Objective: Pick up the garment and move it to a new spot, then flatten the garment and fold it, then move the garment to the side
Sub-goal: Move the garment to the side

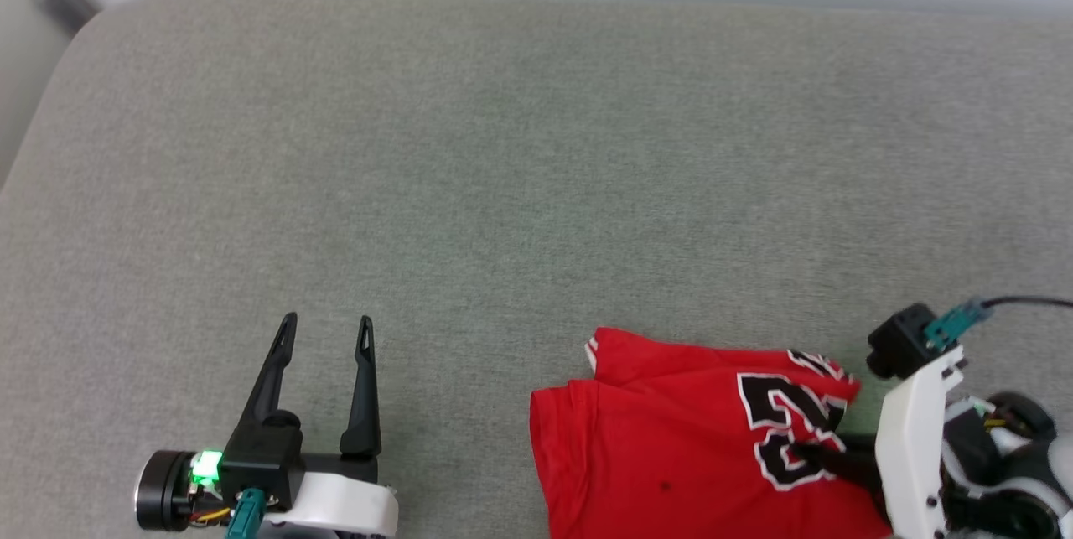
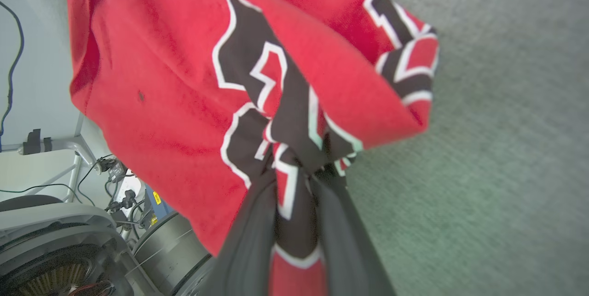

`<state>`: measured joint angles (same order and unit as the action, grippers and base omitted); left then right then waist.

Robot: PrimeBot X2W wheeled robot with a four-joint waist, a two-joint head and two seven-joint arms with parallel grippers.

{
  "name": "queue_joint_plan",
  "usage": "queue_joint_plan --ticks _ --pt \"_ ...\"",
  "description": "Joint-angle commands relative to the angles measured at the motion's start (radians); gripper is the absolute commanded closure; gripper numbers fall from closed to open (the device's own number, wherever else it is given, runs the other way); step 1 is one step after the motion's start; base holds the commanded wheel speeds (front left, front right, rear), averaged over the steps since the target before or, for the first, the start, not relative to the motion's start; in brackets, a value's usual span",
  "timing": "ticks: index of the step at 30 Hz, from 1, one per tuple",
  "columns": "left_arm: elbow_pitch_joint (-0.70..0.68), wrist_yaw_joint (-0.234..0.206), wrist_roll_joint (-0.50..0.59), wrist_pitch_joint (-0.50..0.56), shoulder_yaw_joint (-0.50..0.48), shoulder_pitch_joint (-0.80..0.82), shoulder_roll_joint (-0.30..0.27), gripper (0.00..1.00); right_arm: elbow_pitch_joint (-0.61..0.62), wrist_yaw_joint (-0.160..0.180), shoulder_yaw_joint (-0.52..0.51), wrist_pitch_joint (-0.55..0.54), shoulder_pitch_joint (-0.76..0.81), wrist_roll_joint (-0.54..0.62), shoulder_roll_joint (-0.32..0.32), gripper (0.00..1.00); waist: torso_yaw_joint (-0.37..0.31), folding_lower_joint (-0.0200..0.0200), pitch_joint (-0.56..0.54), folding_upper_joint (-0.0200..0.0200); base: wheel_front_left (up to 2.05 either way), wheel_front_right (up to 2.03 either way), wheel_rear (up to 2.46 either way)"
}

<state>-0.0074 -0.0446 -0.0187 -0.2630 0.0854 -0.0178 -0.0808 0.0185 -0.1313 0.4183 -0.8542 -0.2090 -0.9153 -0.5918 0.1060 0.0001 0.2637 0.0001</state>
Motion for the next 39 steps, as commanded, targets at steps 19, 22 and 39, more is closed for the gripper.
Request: queue_joint_plan --ticks 19,22,39 --pt "-0.049 0.006 0.009 -0.002 -0.051 0.003 -0.028 0.00 0.020 0.001 -0.043 0.066 -0.214 0.085 -0.240 1.00 -0.334 -0.0001 0.051 -0.0001 0.00 0.00 0.00" --pt "-0.062 0.015 0.012 -0.002 -0.063 0.035 -0.051 0.00 -0.040 0.001 -0.084 0.080 -0.238 0.123 -0.262 1.00 -0.365 -0.0001 0.107 -0.0001 0.00 0.00 0.00" --pt "-0.144 0.033 0.012 -0.002 -0.084 0.183 -0.116 0.00 -0.377 0.001 -0.430 0.107 -0.390 0.400 -0.242 1.00 -0.333 -0.0001 0.345 -0.0001 0.00 0.00 0.00"
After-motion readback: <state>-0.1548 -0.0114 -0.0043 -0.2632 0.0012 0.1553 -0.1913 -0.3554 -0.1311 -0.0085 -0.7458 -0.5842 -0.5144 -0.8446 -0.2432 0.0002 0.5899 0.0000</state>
